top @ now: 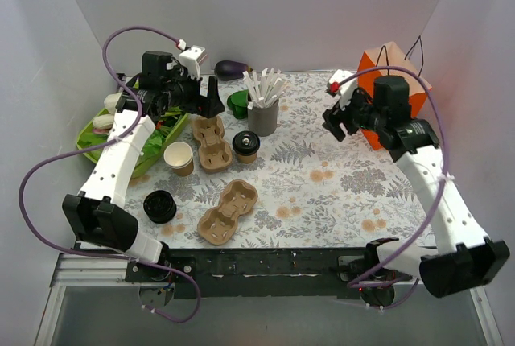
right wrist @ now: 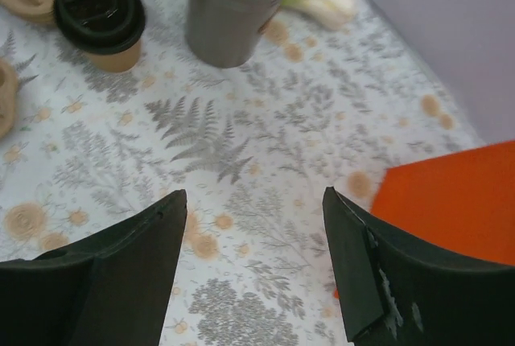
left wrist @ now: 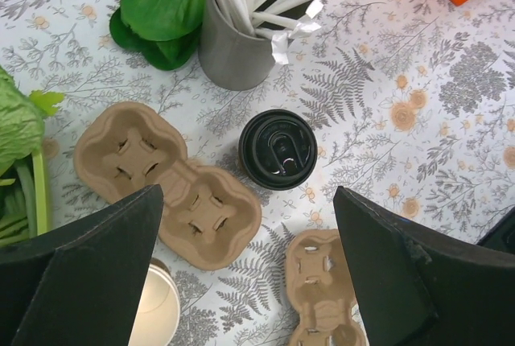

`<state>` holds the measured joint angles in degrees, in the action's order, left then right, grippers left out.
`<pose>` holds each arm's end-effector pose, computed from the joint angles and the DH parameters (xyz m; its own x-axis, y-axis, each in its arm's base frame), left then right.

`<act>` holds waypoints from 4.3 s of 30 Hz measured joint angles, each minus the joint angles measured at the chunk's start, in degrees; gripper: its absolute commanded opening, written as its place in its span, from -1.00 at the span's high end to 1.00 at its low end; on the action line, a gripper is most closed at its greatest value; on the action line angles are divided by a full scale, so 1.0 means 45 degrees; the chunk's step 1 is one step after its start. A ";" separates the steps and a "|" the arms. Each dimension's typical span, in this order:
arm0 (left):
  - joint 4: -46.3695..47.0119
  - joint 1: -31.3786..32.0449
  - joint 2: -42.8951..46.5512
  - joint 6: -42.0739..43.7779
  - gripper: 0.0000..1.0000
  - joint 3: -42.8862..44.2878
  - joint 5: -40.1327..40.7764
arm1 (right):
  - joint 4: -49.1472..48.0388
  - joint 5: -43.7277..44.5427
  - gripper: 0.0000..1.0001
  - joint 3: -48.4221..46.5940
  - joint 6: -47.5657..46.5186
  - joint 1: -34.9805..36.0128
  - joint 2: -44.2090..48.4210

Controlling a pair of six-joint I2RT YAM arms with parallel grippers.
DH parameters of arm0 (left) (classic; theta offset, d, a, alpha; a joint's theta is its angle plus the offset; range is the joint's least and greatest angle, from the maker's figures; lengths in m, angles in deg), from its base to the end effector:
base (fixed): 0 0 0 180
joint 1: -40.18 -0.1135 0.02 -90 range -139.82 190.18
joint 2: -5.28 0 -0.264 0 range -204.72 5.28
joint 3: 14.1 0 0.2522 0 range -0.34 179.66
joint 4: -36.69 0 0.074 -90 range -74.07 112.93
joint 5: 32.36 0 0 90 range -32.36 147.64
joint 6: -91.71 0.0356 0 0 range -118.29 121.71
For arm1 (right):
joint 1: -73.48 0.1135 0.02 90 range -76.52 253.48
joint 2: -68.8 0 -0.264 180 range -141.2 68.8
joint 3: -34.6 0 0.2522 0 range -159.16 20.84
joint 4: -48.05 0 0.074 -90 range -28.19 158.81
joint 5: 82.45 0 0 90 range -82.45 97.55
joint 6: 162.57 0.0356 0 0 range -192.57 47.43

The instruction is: Pack the takeout coffee

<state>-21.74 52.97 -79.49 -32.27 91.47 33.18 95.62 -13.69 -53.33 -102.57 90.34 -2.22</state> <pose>0.3049 -0.0843 0.4010 -0.7851 -0.3435 -0.5154 0.0995 0.7514 -0.6523 0.2524 0.0900 0.3818 -0.1384 -0.5289 -0.8373 -0.7364 0.6203 -0.2701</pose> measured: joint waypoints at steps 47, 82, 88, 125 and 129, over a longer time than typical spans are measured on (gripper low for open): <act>0.0272 0.0627 0.1001 0.0039 -0.77 -0.0758 -0.0879 | -0.1535 -0.0442 -0.33 -0.5731 0.0884 -0.8422 -0.5493; 0.0117 0.0855 0.0631 0.0748 -0.76 -0.1088 -0.0753 | 0.0233 -0.2108 0.97 -0.3716 -0.1413 -0.8427 -0.4065; -0.0699 0.1030 0.0962 0.1807 -0.73 -0.1909 -0.0238 | 0.1379 -0.3045 0.97 -0.2273 -0.3113 -0.8408 -0.1059; -0.3638 0.5280 0.1909 0.3657 -0.09 -0.6751 0.0087 | 0.3361 -0.5207 0.97 -0.0476 -0.3191 -0.8412 0.1180; -0.3526 0.5440 0.1559 0.2438 -0.11 -0.6975 0.0568 | 0.3274 -0.5124 0.97 -0.0393 -0.2953 -0.8412 0.1205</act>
<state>-37.61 77.45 -72.47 -21.29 60.09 35.73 110.35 -36.75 -55.10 -115.86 52.49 3.20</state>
